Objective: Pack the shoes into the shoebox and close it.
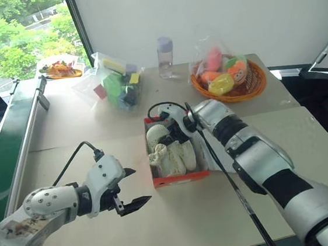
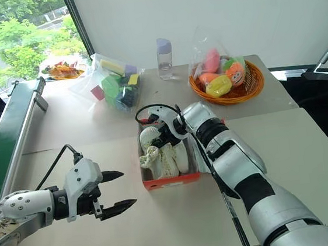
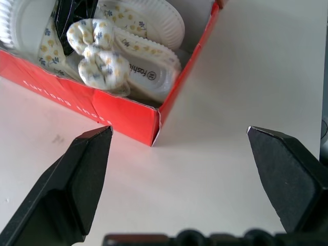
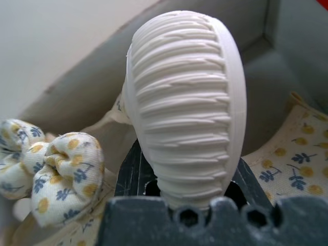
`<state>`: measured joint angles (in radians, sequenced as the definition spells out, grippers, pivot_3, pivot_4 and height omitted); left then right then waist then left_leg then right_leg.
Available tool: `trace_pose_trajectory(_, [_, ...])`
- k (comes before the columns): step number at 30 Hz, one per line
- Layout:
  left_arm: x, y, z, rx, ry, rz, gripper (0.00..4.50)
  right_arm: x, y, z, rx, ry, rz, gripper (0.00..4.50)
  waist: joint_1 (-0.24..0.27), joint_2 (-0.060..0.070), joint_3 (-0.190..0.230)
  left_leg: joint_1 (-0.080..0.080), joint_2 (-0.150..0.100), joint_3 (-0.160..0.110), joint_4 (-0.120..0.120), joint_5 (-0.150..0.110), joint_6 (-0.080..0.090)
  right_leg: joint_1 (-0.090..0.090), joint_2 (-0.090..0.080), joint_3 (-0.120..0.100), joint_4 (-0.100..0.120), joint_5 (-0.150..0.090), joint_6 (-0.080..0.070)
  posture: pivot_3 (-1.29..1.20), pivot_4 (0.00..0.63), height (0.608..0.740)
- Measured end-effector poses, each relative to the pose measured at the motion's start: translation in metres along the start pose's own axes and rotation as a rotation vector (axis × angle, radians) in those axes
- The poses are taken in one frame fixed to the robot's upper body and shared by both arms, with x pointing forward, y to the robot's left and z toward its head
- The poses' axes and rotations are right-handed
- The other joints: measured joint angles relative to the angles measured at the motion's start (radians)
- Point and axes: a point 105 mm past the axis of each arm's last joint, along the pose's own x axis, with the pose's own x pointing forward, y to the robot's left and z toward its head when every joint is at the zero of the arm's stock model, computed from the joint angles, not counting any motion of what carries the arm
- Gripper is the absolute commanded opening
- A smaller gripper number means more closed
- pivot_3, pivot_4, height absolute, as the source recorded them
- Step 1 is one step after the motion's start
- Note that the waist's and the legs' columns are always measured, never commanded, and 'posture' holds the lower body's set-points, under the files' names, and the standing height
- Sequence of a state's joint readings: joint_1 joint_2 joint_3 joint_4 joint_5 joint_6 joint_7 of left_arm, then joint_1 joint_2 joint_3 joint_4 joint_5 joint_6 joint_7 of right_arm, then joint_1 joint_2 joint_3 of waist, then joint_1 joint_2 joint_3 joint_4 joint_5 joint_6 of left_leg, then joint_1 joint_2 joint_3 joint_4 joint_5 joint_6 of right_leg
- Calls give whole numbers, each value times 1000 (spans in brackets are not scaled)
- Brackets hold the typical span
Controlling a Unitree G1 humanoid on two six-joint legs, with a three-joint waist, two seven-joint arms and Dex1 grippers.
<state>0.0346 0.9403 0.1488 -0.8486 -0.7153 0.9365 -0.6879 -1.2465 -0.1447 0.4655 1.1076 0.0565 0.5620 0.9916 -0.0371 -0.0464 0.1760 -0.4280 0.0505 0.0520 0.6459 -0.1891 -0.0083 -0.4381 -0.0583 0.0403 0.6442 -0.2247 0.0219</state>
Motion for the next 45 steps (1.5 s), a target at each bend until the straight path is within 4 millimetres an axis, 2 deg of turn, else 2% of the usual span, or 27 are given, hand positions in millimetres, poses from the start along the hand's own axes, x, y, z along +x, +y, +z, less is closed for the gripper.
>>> trace_pose_trajectory(5, [0, -1, 0, 4, 3, -3, 4500, 13, -7, -7, -93, 33, -124, 476, 1, 0, -2, 18, 0, 0, 0, -1, -1, 17, 0, 0, -2, -3, -4, 0, 150, 740])
trace_pose_trajectory(7, [1, -2, -1, 3, 6, -10, 4500, 18, -9, -10, -129, 32, -154, 476, 1, 1, -5, 24, 0, 0, 0, -5, -8, 18, -1, 0, -3, -9, 0, 0, 150, 740])
trace_pose_trajectory(10, [2, -3, -1, 3, 8, -18, 4500, 22, -9, -10, -145, 28, -180, 476, 0, 0, -9, 26, 0, 0, 0, -5, -8, 19, -1, 0, -2, -8, -1, 0, 150, 740])
trace_pose_trajectory(12, [3, -4, -1, 3, 9, -22, 4500, 22, -10, -11, -142, 27, -185, 1455, 1, 0, -11, 26, 0, 0, 0, -5, -8, 19, -1, 0, -2, -7, -2, 0, 150, 740])
trace_pose_trajectory(13, [3, -4, -1, 5, 9, -26, 4500, 21, -10, -11, -124, 22, -185, 1568, 1, -1, -12, 26, 0, 0, 0, -4, -8, 19, -1, 0, -2, -7, -2, 0, 150, 740])
trace_pose_trajectory(17, [4, -5, 1, 15, 7, -34, 4500, 15, -11, -7, -58, 4, -175, 2879, 1, -2, -15, 21, 0, 0, 0, -3, -6, 18, -1, 1, -1, -7, -3, 0, 150, 740])
trace_pose_trajectory(18, [4, -5, 1, 17, 6, -36, 4500, 13, -11, -7, -41, 4, -164, 3225, 0, -2, -15, 20, 0, 0, -1, 1, 1, 16, -1, 1, 0, -4, -5, 0, 150, 740])
trace_pose_trajectory(21, [5, -5, 2, 20, 5, -43, 4500, 9, -6, -2, 8, -4, -120, 4257, 0, -2, -15, 15, 0, 0, -3, 0, 0, 13, 0, 1, 0, -5, -2, 0, 150, 740])
trace_pose_trajectory(22, [5, -5, 2, 19, 5, -45, 4500, 7, -6, -1, 22, -7, -111, 4453, 1, -2, -15, 13, 0, -1, -3, -1, 0, 11, 0, 1, 0, -5, -1, 0, 150, 740])
trace_pose_trajectory(28, [5, -6, 2, 18, 5, -58, 4500, -16, -13, 4, 79, -11, -116, 4453, 3, -1, -13, 10, -1, -1, -3, -1, 0, 10, 0, 1, -2, -5, -1, 0, 150, 740])
trace_pose_trajectory(32, [6, -7, 3, 25, 2, -68, 4500, -48, -20, 19, 86, -50, -150, 4453, 0, 1, -12, 6, -1, -1, -3, -1, 0, 5, 1, 1, -2, -5, -1, 0, 150, 740])
trace_pose_trajectory(35, [6, -5, 6, 33, -2, -73, 4500, -59, -18, 27, 76, -72, -152, 4453, -6, 0, -12, 2, 0, -1, -3, -1, 0, 1, 1, 2, -1, -5, -1, 0, 150, 740])
trace_pose_trajectory(40, [6, -2, 7, 35, -5, -83, 4500, -79, -16, 28, 127, -133, -139, 4453, -5, 1, -12, 0, -1, -1, -3, -1, 0, -1, 1, 2, 0, -5, -1, 0, 150, 740])
trace_pose_trajectory(42, [8, 0, 13, 50, -29, -91, 4500, -102, -8, 38, 116, -274, -118, 4453, 1, 1, -12, -1, -1, -1, -3, -1, 0, -1, 1, 1, -1, -5, 0, 0, 150, 740])
trace_pose_trajectory(45, [6, 6, 19, 48, -57, -81, 4500, -133, 3, 40, 50, -388, -114, 4453, 12, 1, -12, -2, -1, -2, -3, -1, 0, -1, 1, 1, -2, -5, 0, 0, 150, 740])
